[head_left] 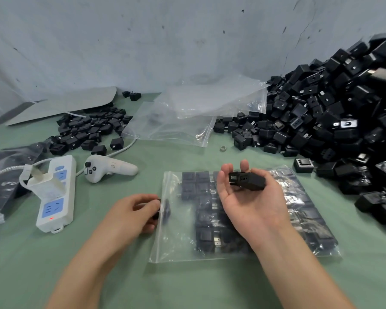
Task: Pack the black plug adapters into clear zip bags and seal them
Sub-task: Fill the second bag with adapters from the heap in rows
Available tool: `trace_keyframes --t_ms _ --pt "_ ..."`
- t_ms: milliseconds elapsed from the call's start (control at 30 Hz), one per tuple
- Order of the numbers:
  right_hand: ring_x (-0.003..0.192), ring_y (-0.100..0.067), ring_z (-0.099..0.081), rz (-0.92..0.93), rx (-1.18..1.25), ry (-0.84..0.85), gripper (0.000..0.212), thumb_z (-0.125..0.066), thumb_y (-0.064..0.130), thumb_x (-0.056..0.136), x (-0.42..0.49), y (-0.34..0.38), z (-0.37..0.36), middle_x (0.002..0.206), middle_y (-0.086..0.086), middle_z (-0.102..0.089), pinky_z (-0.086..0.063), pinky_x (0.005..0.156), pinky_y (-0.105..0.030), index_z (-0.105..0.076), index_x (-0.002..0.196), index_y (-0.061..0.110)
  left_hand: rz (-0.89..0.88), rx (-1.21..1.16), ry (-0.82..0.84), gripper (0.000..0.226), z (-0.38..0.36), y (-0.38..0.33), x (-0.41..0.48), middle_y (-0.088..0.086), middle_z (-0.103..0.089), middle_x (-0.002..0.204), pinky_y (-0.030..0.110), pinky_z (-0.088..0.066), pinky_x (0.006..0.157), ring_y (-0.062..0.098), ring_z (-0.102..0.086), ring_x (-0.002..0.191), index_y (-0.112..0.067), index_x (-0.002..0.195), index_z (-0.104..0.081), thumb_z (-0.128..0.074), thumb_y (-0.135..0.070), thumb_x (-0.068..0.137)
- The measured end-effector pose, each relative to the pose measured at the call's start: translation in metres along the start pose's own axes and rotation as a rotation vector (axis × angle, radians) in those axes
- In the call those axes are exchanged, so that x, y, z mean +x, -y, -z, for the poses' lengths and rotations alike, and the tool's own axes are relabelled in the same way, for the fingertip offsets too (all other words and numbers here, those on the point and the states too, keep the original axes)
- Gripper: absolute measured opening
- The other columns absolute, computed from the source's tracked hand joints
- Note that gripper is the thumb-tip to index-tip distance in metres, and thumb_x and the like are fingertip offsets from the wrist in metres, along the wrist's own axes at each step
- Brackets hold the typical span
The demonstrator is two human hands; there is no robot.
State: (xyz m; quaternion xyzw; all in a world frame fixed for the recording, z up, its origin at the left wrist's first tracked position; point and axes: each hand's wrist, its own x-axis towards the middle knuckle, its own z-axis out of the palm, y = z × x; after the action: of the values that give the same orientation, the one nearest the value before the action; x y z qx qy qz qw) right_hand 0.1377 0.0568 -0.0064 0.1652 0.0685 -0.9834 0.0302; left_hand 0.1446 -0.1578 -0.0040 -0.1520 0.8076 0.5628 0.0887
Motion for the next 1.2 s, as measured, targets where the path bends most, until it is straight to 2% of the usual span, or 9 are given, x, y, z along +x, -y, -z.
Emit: trace_keyframes --t_ms 133,300,367,467,567,767,933,1067,1200 --pt "0.080 -0.027 -0.068 -0.004 -0.003 0.001 0.018 -0.057 0.014 0.082 -0.001 -0.002 -0.001 0.095 -0.016 -0.065 -0.059 0.077 -0.036 -0.068 0.095 0.011 -0.059 0.082 -0.022 0.008 -0.009 0.001 0.001 0.001 -0.075 0.084 0.015 -0.046 0.054 -0.002 -0.063 0.057 -0.023 0.101 -0.067 -0.068 -0.025 0.093" --pt "0.079 -0.027 -0.068 -0.014 0.006 0.019 0.023 -0.059 0.014 0.073 0.000 -0.001 -0.001 0.094 -0.016 -0.065 -0.060 0.075 -0.036 -0.069 0.094 0.012 -0.108 0.098 -0.133 0.010 -0.009 0.002 0.000 -0.005 -0.069 0.063 0.027 -0.049 0.064 0.005 -0.063 0.055 -0.027 0.098 -0.066 -0.060 -0.034 0.096" --pt "0.077 -0.027 -0.069 -0.011 0.005 0.018 0.024 -0.059 0.014 0.072 0.002 -0.001 -0.001 0.093 -0.016 -0.065 -0.059 0.073 -0.037 -0.069 0.094 0.011 -0.102 0.055 -0.107 0.009 -0.010 0.002 -0.001 -0.006 -0.073 0.070 0.037 -0.057 0.077 0.009 -0.070 0.062 -0.028 0.098 -0.066 -0.060 -0.033 0.096" --pt "0.075 -0.027 -0.070 -0.002 0.000 0.012 0.024 -0.060 0.014 0.072 0.003 -0.002 -0.001 0.091 -0.016 -0.066 -0.060 0.074 -0.036 -0.069 0.093 0.011 -0.098 0.005 -0.065 0.007 -0.016 0.003 -0.001 0.003 -0.076 0.079 0.048 -0.055 0.093 0.022 -0.074 0.078 -0.029 0.100 -0.065 -0.061 -0.032 0.096" --pt "0.075 -0.027 -0.069 -0.006 -0.001 0.017 0.023 -0.060 0.014 0.072 0.002 -0.002 0.001 0.090 -0.015 -0.066 -0.060 0.074 -0.035 -0.069 0.093 0.011 -0.038 -0.146 -0.013 0.010 -0.020 0.001 0.000 0.004 -0.077 0.080 0.042 -0.059 0.086 0.018 -0.075 0.073 -0.025 0.106 -0.063 -0.060 -0.028 0.098" --pt "0.076 -0.027 -0.069 -0.007 -0.012 0.024 0.024 -0.059 0.014 0.072 0.002 -0.001 0.002 0.090 -0.016 -0.066 -0.059 0.072 -0.035 -0.069 0.093 0.012 0.063 -0.418 0.085 0.016 -0.022 -0.007 -0.003 0.015 -0.077 0.087 0.031 -0.063 0.071 0.025 -0.076 0.082 -0.014 0.114 -0.059 -0.059 -0.022 0.099" --pt "0.077 -0.027 -0.070 -0.006 -0.009 0.027 0.023 -0.060 0.014 0.073 0.003 -0.001 0.003 0.092 -0.016 -0.066 -0.060 0.074 -0.035 -0.069 0.094 0.012 0.069 -0.430 0.093 0.015 -0.020 -0.007 -0.001 0.018 -0.076 0.095 0.033 -0.063 0.069 0.028 -0.076 0.084 -0.014 0.113 -0.059 -0.057 -0.022 0.100" --pt "0.081 -0.028 -0.071 -0.012 -0.022 0.029 0.022 -0.060 0.015 0.075 0.004 -0.001 0.004 0.095 -0.015 -0.067 -0.059 0.078 -0.036 -0.070 0.095 0.013 -0.066 -0.237 -0.074 0.010 -0.019 -0.008 0.003 0.005 -0.071 0.088 0.032 -0.061 0.068 0.015 -0.072 0.069 -0.020 0.107 -0.063 -0.056 -0.023 0.100" --pt "0.089 -0.029 -0.073 -0.042 -0.068 0.056 0.017 -0.058 0.018 0.082 0.003 -0.002 0.006 0.100 -0.012 -0.067 -0.054 0.093 -0.041 -0.069 0.095 0.016 -0.430 -0.054 -0.313 0.010 -0.022 -0.016 0.002 -0.012 -0.068 0.089 0.023 -0.052 0.070 0.008 -0.065 0.078 -0.033 0.102 -0.063 -0.056 -0.030 0.096"
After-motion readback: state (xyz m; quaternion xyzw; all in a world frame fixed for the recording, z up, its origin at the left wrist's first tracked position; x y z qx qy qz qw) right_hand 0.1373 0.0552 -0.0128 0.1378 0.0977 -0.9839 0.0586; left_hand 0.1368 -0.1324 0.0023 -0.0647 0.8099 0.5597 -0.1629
